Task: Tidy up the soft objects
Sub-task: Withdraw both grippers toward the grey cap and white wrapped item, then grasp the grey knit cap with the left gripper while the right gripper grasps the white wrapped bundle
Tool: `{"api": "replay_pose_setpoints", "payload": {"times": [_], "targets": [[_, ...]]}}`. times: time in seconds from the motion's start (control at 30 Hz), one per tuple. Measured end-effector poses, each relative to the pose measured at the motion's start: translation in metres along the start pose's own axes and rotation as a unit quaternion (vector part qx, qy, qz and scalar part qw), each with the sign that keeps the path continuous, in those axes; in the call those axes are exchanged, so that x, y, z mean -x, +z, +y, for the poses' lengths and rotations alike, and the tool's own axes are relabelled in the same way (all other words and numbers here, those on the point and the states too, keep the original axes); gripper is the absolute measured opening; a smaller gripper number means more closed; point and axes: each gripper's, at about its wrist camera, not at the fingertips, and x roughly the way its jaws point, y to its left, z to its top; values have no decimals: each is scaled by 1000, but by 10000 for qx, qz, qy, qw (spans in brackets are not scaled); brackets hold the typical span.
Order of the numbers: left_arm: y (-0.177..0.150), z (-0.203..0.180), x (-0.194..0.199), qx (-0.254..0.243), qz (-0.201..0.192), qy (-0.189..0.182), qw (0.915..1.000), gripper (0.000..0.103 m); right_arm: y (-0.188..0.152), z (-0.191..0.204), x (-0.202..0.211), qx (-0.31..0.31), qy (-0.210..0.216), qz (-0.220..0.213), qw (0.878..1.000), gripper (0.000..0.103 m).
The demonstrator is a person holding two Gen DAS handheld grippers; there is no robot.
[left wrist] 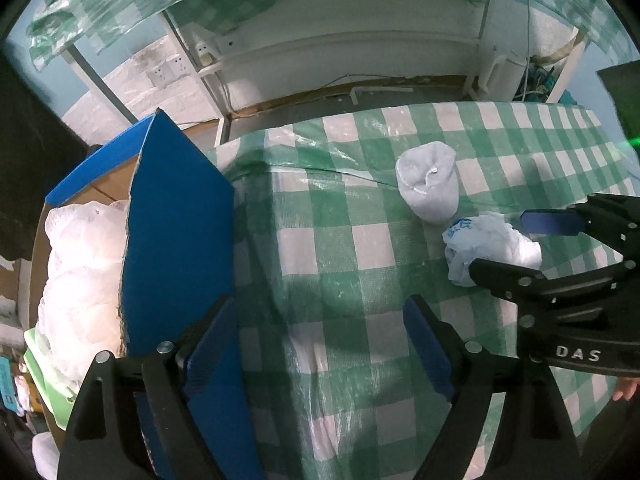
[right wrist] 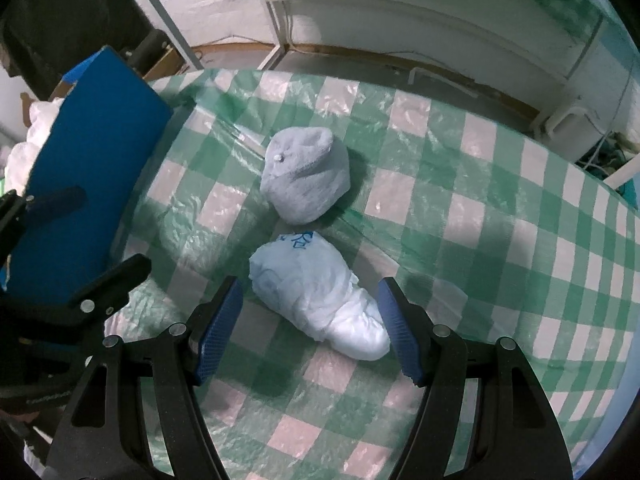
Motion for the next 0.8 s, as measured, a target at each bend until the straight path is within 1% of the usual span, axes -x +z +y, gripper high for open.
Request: {"api": "replay_pose_setpoints", "payload": {"times": [0.23, 0.33, 0.4, 0.5, 0.6, 0.7, 0.8], "targets": [[2, -3, 0, -76, -19, -68, 9999, 87, 0, -3, -18, -37, -5, 148, 9999, 70], [3, -5, -1, -101, -10, -76, 9999, 87, -1, -3, -23, -26, 17, 214, 9998, 63], [4, -7, -3, -123, 2, -95, 9999, 87, -2, -4, -23, -9, -5, 208, 9998, 53], [8, -9, -5, -124, 22, -147, 9998, 87, -4, -5, -20, -58, -61, 205, 9998, 46], [13, -11, -8, -86, 20, -251, 9996, 87, -4, -12, -17, -162, -179, 168, 9996, 43], [20, -15, -9, -79, -31, -357, 9993, 87, -4, -24, -11, -406, -195, 82, 9989, 42], [29, -19, -11, -45, -94, -597, 9982, 87, -2, -38, -2, -704, -208, -55, 9973, 42]]}}
